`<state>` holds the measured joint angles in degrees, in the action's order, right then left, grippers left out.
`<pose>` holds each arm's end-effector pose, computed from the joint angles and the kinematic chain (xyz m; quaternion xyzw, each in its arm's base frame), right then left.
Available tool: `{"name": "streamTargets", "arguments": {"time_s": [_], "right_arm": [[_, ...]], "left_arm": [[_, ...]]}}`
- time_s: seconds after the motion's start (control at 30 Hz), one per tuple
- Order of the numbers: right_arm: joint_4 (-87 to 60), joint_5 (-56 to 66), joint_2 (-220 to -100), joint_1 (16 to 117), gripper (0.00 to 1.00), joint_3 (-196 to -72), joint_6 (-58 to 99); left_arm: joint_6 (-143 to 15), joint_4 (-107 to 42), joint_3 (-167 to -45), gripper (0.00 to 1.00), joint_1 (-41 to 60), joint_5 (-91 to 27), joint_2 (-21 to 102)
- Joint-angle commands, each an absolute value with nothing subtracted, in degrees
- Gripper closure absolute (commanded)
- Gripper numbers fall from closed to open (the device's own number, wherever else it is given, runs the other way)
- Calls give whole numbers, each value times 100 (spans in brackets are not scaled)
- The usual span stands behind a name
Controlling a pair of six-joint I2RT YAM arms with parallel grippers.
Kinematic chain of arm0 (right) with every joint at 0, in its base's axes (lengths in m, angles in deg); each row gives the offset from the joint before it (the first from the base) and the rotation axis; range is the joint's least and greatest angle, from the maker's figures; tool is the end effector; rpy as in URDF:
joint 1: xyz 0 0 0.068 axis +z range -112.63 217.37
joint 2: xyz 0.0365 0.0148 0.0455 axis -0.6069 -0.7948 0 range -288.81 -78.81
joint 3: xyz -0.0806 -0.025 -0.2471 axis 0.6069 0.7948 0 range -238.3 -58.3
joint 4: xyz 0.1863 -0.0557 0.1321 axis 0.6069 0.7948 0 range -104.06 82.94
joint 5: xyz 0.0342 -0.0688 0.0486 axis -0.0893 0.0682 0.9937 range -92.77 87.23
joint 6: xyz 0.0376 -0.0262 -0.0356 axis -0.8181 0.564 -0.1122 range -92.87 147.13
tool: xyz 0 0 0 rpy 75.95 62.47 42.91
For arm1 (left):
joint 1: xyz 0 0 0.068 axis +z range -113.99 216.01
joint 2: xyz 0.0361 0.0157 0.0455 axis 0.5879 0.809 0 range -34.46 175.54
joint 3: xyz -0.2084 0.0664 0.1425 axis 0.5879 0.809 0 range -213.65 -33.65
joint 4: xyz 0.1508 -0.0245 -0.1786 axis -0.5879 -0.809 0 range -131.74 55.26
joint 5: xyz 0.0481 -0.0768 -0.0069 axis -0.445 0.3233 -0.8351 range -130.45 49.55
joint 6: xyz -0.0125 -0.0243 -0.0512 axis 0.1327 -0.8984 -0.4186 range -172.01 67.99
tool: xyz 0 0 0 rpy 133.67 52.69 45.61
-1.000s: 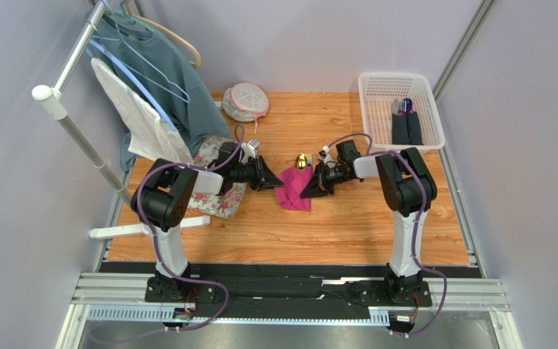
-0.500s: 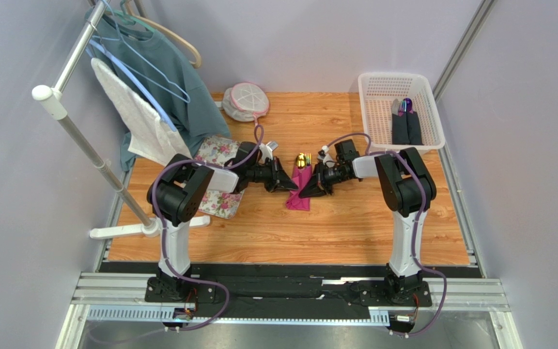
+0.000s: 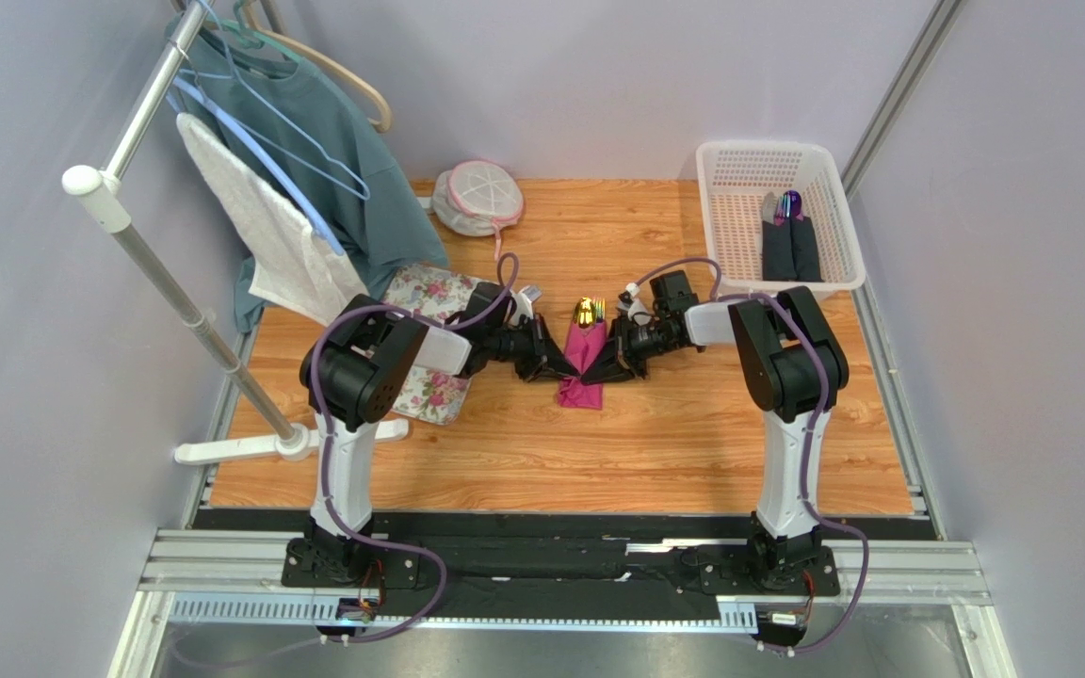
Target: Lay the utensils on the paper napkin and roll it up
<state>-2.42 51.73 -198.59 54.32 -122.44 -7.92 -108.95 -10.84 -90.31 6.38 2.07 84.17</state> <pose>0.3296 0.1358 0.0967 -0.0480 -0.8749 -0.4802 0.0394 0.3145 -0.2111 0.1070 -0.0436 0.8517 -0.5170 0.0735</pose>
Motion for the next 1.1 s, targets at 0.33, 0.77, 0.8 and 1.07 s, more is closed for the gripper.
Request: {"name": "streamTargets", "arguments": {"time_s": [0.33, 0.77, 0.8, 1.07], "right_arm": [[-448, 4698, -19008, 5398, 89, -11895, -1119], [-352, 4250, -19420, 5415, 95, -11763, -891], [-316, 4215, -19464, 5424, 96, -11771, -873], [-184, 4021, -19553, 5477, 97, -11789, -759]], "left_arm": [[-10307, -2366, -9464, 100, 639, -151, 8568], [-10561, -1805, -9385, 100, 630, 138, 8472], [-10605, -1708, -9333, 100, 630, 156, 8420], [-11379, -618, -9271, 100, 454, 648, 8208]]}}
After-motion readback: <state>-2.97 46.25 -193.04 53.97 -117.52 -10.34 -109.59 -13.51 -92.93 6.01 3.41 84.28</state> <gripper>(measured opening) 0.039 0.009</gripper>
